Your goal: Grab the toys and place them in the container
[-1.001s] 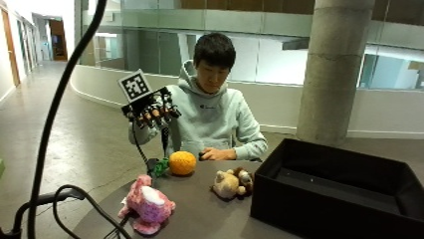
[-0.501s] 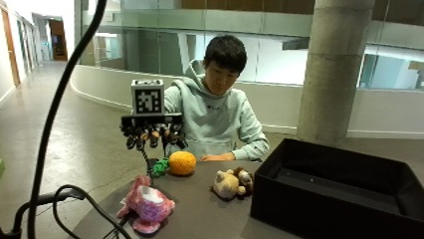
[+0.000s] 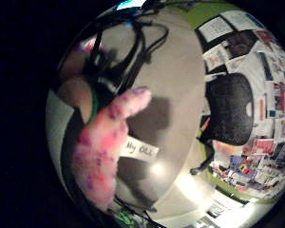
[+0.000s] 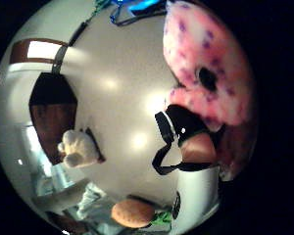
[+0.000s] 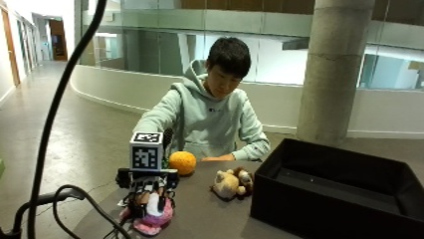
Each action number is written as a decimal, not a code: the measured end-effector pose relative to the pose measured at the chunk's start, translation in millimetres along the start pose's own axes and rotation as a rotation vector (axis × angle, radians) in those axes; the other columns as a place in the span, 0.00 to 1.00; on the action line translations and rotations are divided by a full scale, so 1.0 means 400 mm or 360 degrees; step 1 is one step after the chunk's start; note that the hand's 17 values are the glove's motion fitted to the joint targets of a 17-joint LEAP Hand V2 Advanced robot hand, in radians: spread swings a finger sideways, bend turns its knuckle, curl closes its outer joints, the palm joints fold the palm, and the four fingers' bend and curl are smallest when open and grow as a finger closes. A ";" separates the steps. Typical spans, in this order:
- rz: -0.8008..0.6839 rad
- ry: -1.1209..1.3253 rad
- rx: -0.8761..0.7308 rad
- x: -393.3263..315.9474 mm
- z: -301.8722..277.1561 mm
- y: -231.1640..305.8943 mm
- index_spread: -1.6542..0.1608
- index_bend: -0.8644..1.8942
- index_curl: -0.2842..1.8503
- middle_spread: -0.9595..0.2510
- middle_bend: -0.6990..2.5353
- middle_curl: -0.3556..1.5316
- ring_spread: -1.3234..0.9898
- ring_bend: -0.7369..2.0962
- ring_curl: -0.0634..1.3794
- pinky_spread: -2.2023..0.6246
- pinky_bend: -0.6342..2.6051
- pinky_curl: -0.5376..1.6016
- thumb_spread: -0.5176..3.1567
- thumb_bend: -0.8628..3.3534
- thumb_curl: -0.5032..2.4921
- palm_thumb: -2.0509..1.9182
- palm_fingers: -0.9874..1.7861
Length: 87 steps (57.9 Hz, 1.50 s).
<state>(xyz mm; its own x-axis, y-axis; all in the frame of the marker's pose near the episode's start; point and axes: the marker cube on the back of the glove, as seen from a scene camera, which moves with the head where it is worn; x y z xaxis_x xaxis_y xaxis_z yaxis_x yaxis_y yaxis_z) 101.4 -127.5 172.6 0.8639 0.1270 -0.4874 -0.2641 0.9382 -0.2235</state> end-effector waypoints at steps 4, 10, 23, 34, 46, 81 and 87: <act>-0.0040 0.0031 0.0014 -0.013 0.002 -0.003 0.74 0.31 0.15 0.80 0.30 0.30 0.50 0.66 0.32 0.74 0.52 0.44 0.53 0.23 0.26 0.58 0.52; -0.0090 0.0036 0.0053 -0.032 0.006 0.000 0.74 0.30 0.12 0.73 0.35 0.34 0.47 0.74 0.38 0.69 0.56 0.45 0.54 0.24 0.28 0.61 0.62; -0.0210 0.0052 -0.0384 -0.100 -0.061 0.052 0.74 0.36 0.13 0.60 0.45 0.42 0.44 0.78 0.42 0.66 0.59 0.48 0.44 0.25 0.35 0.68 0.70; -0.0395 0.0056 -0.0449 -0.206 -0.228 0.112 0.72 0.40 0.13 0.57 0.49 0.48 0.44 0.77 0.42 0.65 0.56 0.48 0.36 0.24 0.39 0.68 0.72; -0.0685 -0.0011 -0.0109 -0.433 -0.521 0.133 0.70 0.43 0.13 0.55 0.49 0.52 0.43 0.76 0.42 0.65 0.54 0.48 0.31 0.23 0.42 0.69 0.74; -0.0996 -0.0215 0.0112 -1.132 -0.500 0.042 0.72 0.39 0.17 0.62 0.30 0.54 0.46 0.66 0.41 0.69 0.54 0.51 0.40 0.19 0.43 0.61 0.26; -0.1040 -0.0194 0.0149 -1.132 -0.500 0.049 0.74 0.39 0.20 0.71 0.26 0.48 0.51 0.47 0.27 0.74 0.48 0.45 0.45 0.19 0.39 0.57 0.19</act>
<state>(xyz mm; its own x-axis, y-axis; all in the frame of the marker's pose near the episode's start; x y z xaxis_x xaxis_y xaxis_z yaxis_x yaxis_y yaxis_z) -380.7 -231.0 220.1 0.8772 -0.4465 -0.1766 0.3634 0.8577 -0.3636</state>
